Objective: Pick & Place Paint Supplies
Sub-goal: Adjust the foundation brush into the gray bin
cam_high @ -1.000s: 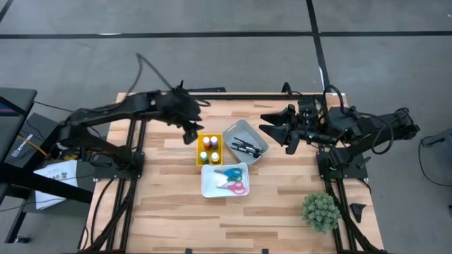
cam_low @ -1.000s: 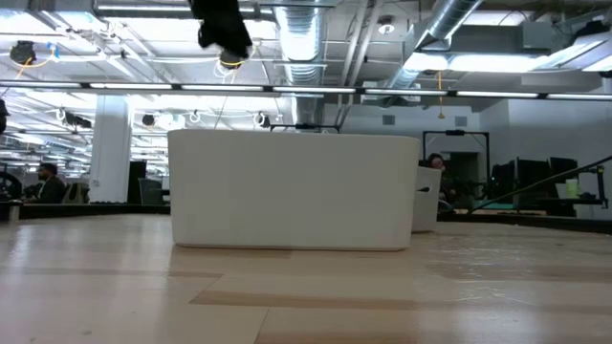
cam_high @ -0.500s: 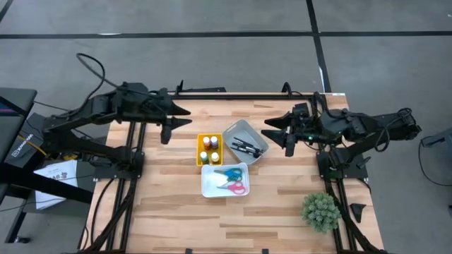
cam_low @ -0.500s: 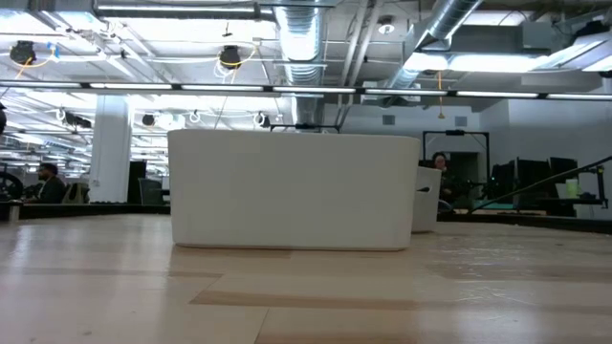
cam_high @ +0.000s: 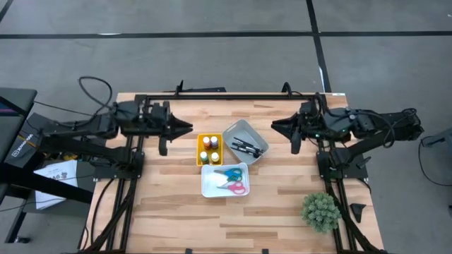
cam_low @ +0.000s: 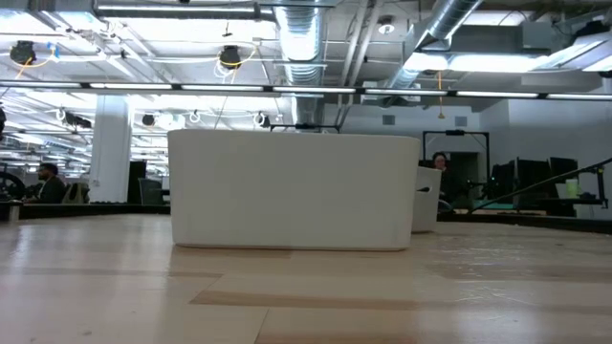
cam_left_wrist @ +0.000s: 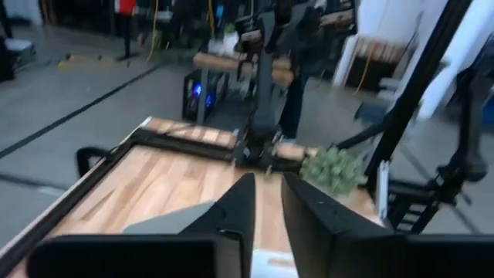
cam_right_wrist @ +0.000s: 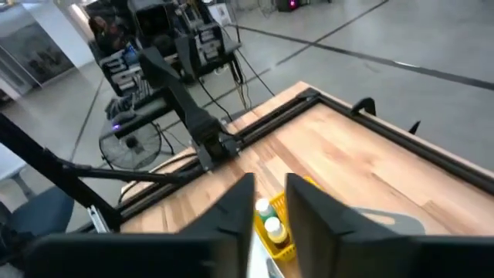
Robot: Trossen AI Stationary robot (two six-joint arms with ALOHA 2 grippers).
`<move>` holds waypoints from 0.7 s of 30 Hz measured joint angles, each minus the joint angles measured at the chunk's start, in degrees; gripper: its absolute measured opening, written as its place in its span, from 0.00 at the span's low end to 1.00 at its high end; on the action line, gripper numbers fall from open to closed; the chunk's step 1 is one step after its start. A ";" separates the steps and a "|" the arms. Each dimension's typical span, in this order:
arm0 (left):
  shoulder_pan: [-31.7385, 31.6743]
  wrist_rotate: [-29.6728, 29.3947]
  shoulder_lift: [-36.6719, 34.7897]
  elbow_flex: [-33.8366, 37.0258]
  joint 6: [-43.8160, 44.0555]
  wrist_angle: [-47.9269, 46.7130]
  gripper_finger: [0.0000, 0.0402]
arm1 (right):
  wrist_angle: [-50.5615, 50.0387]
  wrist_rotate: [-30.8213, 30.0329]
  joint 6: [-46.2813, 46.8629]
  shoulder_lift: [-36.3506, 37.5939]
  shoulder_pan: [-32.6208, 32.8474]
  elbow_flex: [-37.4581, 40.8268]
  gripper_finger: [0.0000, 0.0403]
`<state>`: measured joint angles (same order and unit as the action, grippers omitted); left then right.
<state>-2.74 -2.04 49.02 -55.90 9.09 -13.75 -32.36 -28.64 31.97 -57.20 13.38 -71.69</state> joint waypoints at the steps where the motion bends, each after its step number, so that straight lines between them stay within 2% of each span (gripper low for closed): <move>1: 0.28 0.00 -1.22 2.65 0.55 3.02 0.13 | -0.14 -0.02 -0.35 0.22 0.18 -0.06 0.14; 3: 0.63 0.00 -3.46 7.47 1.88 8.38 0.07 | -1.04 -0.30 -1.30 0.55 0.45 0.03 0.05; 5: 0.63 0.00 -5.36 12.03 3.09 12.40 0.02 | -0.91 -0.30 -2.31 1.07 0.47 0.03 0.02; 15: 0.61 1.55 -12.96 29.37 4.52 26.73 0.00 | -1.10 -0.09 -3.42 3.01 0.51 0.03 0.01; 21: 0.65 5.75 -16.07 38.11 2.33 34.36 0.00 | -1.06 -0.15 -0.98 3.07 0.47 0.03 0.00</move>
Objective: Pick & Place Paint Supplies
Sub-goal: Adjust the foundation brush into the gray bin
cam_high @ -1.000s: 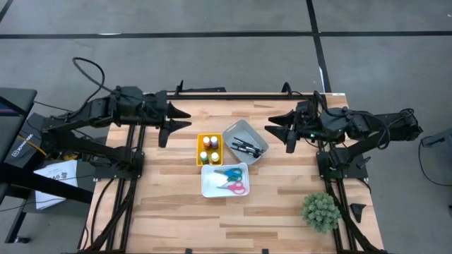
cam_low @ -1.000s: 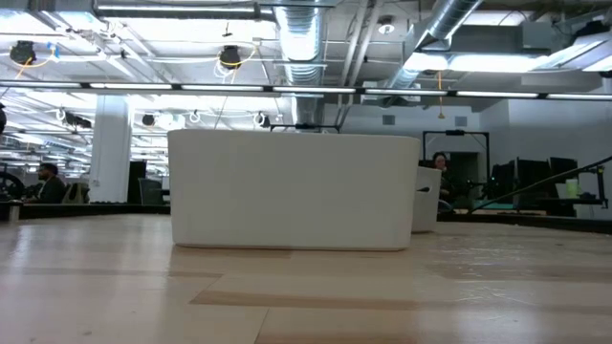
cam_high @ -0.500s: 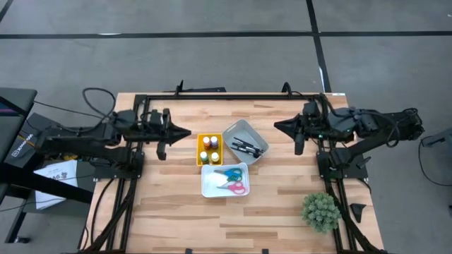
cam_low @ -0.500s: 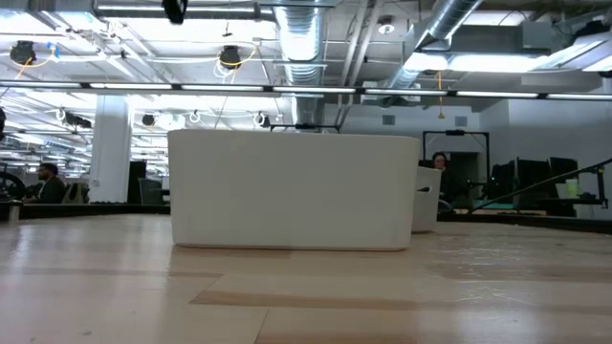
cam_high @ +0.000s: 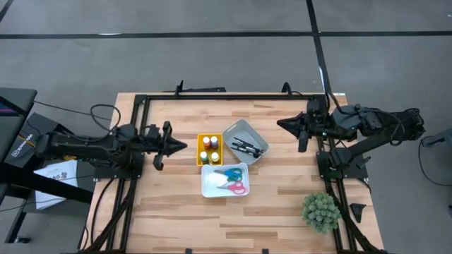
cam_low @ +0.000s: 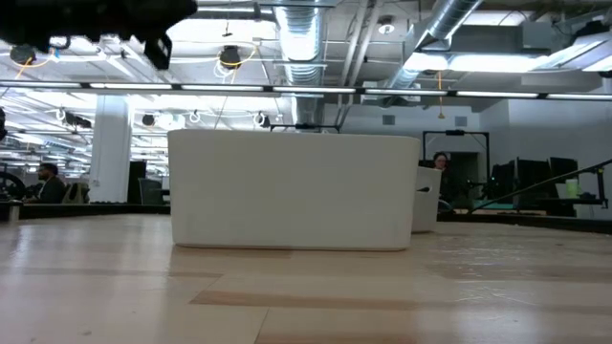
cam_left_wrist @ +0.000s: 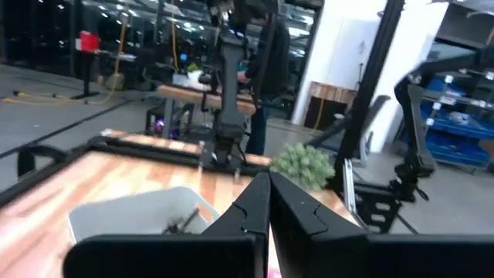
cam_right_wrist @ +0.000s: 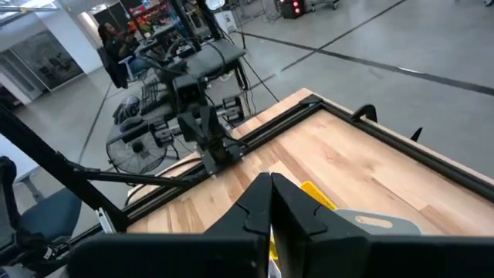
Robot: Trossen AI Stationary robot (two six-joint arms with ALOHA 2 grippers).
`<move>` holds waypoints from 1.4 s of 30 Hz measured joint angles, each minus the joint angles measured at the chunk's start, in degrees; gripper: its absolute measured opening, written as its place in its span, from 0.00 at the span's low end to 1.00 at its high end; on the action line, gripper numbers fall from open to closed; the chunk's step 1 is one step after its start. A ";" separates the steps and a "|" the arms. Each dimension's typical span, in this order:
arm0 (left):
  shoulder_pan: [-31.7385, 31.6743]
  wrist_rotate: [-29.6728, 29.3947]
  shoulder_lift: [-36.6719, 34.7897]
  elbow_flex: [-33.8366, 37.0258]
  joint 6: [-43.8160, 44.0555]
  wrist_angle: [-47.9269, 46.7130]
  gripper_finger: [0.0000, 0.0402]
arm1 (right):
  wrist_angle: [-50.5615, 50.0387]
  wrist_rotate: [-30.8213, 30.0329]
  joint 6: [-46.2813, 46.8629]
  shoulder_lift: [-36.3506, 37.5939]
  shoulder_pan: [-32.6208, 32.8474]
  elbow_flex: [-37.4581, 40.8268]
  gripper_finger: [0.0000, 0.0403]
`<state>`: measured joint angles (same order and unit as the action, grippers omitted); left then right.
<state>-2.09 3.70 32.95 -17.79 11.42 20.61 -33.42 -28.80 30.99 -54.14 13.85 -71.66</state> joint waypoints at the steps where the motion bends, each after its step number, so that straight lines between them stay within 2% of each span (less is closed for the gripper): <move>1: 0.04 0.35 -0.35 1.34 0.00 0.68 0.00 | -0.03 0.00 0.43 -0.09 0.00 0.00 0.00; 8: 1.86 1.19 -1.01 7.91 -0.47 5.99 0.00 | -0.03 -1.31 3.23 -0.33 0.00 0.00 0.00; 17: 4.00 8.33 -1.57 14.46 0.16 14.85 0.00 | -0.01 -1.38 7.45 -0.32 -0.96 0.00 0.00; 21: 4.00 9.73 -1.98 16.90 -1.92 16.81 0.00 | -0.02 -2.16 9.49 -0.32 -0.93 0.00 0.00; 26: 3.98 10.02 -3.27 17.43 -2.51 15.55 0.00 | 0.01 -3.30 11.53 -0.32 -0.31 0.00 0.00; 34: 3.96 13.78 -5.99 17.43 -5.14 12.96 0.00 | 0.00 -7.23 14.23 -0.32 1.81 0.00 0.00; 42: 3.96 14.10 -9.12 17.43 -5.16 5.79 0.01 | 0.00 -8.96 16.71 -0.34 3.19 0.00 0.00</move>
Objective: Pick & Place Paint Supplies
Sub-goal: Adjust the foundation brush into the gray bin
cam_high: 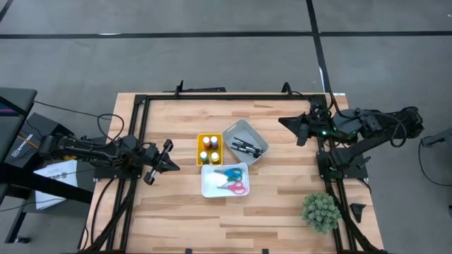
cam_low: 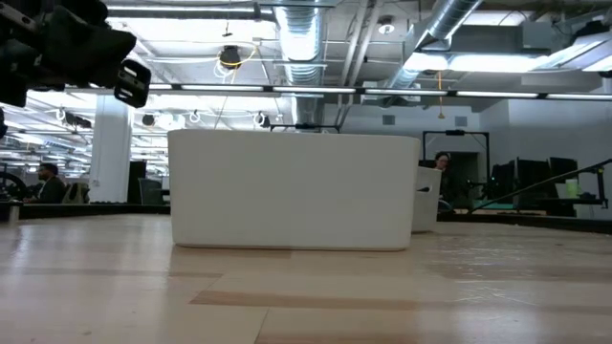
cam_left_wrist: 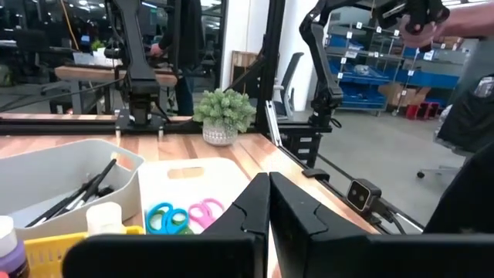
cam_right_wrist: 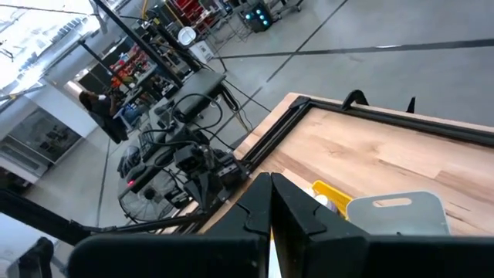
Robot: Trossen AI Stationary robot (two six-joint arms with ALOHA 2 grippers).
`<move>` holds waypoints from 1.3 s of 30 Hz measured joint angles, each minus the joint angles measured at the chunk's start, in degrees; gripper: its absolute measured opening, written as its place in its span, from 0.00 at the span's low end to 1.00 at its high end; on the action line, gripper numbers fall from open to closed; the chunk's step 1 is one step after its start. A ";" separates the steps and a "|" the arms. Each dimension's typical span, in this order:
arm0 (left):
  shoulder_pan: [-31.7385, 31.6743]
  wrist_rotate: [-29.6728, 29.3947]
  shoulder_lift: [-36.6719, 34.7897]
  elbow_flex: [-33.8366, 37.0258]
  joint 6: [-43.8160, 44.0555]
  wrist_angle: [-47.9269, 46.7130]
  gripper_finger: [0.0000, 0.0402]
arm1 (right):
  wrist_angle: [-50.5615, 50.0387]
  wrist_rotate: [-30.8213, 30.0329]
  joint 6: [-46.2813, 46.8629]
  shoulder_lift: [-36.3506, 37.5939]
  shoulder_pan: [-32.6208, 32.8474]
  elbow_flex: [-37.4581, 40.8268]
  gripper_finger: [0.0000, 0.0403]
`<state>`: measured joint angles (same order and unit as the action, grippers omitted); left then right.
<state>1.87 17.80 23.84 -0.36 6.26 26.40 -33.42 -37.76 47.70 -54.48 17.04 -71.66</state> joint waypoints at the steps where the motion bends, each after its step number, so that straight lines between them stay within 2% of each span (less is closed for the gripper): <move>1: 0.00 -0.02 -0.47 0.00 0.00 -0.68 0.01 | 0.00 -0.01 0.31 0.00 0.00 0.00 0.00; 9: 0.00 -0.04 -5.70 0.00 -0.42 -5.08 0.00 | 0.81 -0.04 0.40 -0.82 0.00 -0.02 0.00; 24: 0.00 -0.27 -19.28 0.00 -3.40 -21.82 0.00 | 1.34 -0.02 0.42 -1.14 0.00 0.00 0.00; 31: 0.00 -0.31 -23.68 -0.02 -4.80 -22.62 0.00 | 2.34 0.00 0.42 -1.14 0.14 0.00 0.00; 39: -0.07 -0.28 -23.82 -0.04 -4.86 -22.88 0.00 | 2.15 0.17 0.33 -1.14 0.26 0.00 0.00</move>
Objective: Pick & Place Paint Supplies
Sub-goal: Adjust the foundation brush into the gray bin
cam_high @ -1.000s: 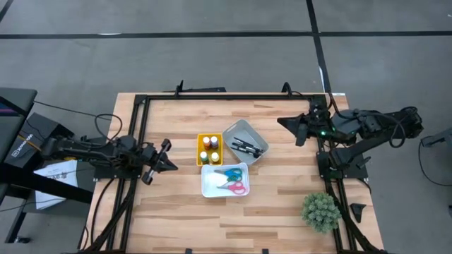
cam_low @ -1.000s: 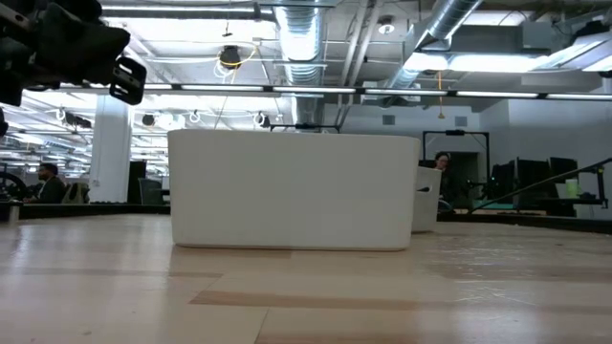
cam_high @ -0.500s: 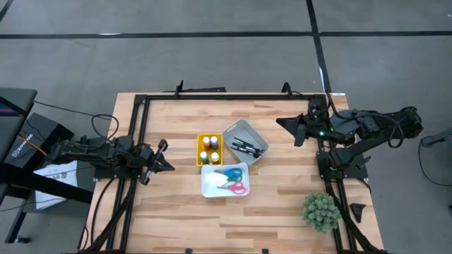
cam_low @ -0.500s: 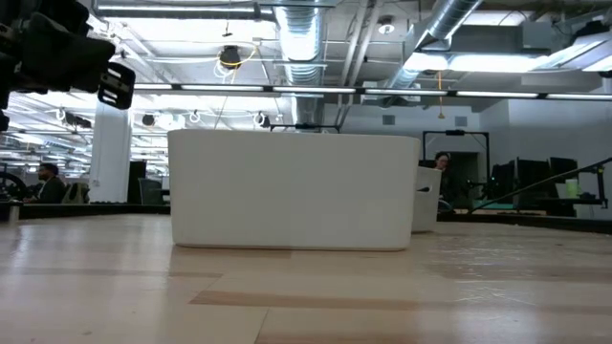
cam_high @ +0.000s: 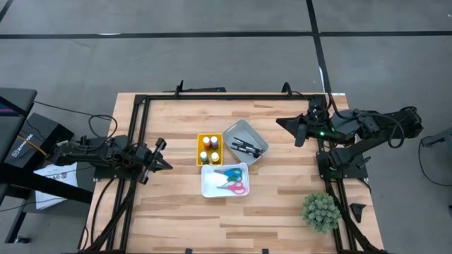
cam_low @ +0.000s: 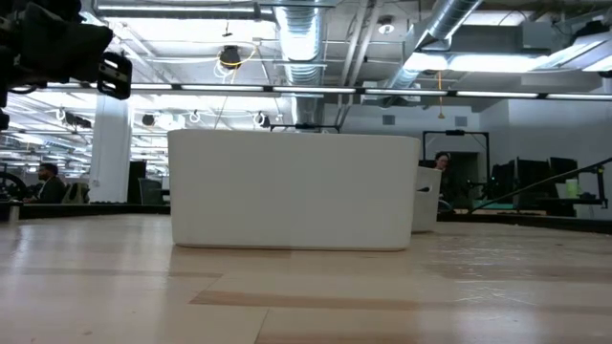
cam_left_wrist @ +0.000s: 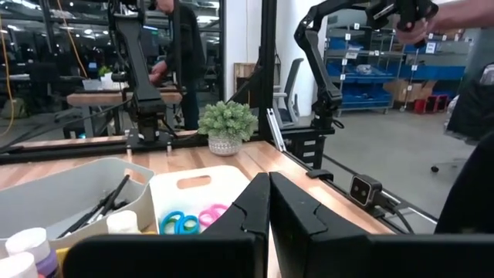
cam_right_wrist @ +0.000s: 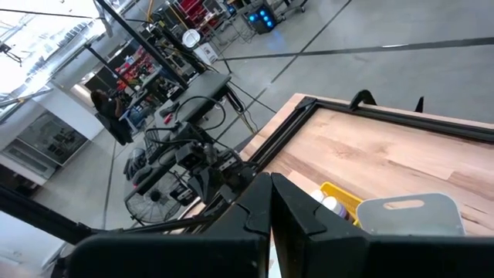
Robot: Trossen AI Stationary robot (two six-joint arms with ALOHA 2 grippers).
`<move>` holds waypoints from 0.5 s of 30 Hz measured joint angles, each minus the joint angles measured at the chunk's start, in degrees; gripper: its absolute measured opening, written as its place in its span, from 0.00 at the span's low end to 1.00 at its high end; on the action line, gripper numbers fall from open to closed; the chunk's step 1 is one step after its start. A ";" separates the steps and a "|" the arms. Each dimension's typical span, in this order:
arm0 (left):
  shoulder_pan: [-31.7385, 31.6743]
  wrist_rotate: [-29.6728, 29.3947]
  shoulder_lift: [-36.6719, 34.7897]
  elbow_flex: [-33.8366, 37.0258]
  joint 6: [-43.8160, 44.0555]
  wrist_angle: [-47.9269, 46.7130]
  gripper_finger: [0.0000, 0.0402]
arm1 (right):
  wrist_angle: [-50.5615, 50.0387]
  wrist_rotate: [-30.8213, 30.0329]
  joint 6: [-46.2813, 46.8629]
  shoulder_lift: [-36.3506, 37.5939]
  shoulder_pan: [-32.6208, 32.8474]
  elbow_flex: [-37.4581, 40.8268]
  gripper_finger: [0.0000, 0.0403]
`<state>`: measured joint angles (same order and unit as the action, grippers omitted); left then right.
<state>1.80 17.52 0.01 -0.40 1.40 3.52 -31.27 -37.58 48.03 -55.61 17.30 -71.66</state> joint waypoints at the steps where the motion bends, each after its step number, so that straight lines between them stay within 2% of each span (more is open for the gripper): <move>1: 0.00 0.00 0.00 0.00 0.31 -0.03 0.00 | 0.00 0.00 -0.15 0.00 0.00 0.00 0.00; 7: 0.00 0.02 0.02 0.00 2.34 -0.15 0.01 | -1.60 0.04 -0.39 0.00 0.00 0.00 0.00; 15: 0.00 0.20 1.22 0.00 10.74 -0.19 0.00 | -1.95 0.13 -0.40 0.00 -0.07 0.00 0.00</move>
<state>1.80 17.72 1.23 -0.40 12.15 3.33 -33.22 -37.45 47.63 -55.61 17.23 -71.66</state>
